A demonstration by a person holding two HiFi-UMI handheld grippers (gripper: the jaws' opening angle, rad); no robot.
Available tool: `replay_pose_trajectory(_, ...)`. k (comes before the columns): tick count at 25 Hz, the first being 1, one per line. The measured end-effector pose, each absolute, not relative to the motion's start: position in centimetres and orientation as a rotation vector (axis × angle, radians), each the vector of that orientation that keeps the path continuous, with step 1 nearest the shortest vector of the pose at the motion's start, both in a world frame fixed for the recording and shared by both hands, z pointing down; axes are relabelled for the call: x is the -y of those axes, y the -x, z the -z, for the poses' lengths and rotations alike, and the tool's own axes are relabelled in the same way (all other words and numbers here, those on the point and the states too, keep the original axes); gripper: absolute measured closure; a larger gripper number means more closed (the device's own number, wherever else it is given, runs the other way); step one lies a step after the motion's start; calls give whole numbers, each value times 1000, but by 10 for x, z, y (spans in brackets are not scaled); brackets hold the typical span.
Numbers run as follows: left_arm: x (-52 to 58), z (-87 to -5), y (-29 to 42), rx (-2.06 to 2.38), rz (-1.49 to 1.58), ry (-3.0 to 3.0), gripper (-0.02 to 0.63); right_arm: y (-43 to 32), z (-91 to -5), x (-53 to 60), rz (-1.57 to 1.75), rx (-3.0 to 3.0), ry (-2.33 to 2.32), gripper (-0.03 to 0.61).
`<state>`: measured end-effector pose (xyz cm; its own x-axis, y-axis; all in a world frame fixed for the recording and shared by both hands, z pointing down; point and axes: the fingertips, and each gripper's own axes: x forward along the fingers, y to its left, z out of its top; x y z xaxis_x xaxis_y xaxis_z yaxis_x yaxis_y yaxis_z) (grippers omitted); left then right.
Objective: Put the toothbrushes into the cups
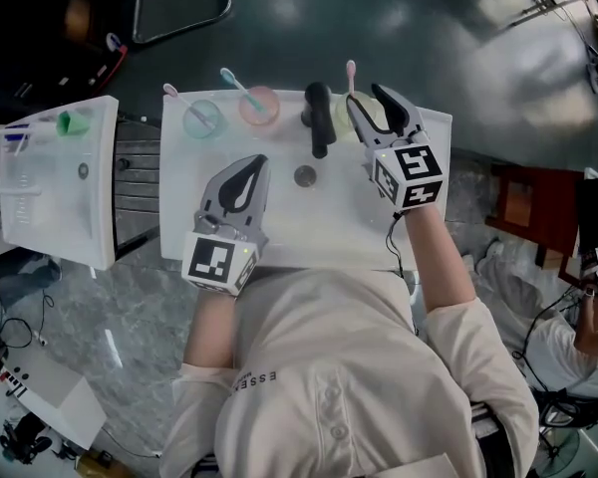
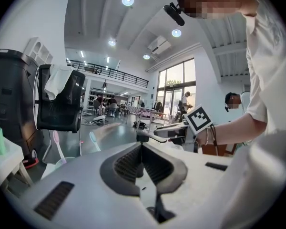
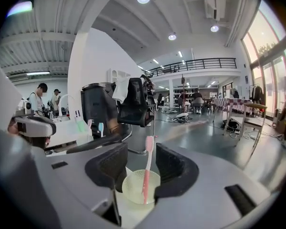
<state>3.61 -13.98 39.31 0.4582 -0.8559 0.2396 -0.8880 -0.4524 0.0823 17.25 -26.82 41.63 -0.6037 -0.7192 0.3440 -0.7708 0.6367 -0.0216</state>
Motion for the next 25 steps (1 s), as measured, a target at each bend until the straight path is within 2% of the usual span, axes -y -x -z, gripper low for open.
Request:
replay_pose_trajectory(3, 140, -381, -34, 1504, -242, -2551, 609, -172, -388, 258, -200, 2597, -1247, 402)
replay_pose_trajectory(5, 139, -370, -31, 1496, -239, -2582, 609, -170, -365, 248, -131, 2637, -1275, 504)
replay_pose_trajectory(9, 140, -350, -19, 1501, -233, -2631, 609, -163, -332, 230, -65, 2702, -1317, 552)
replay_pose_trajectory(25, 135, -306, 26, 1528, -204, -2705, 610, -126, -295, 155, 111, 2770, -1361, 566)
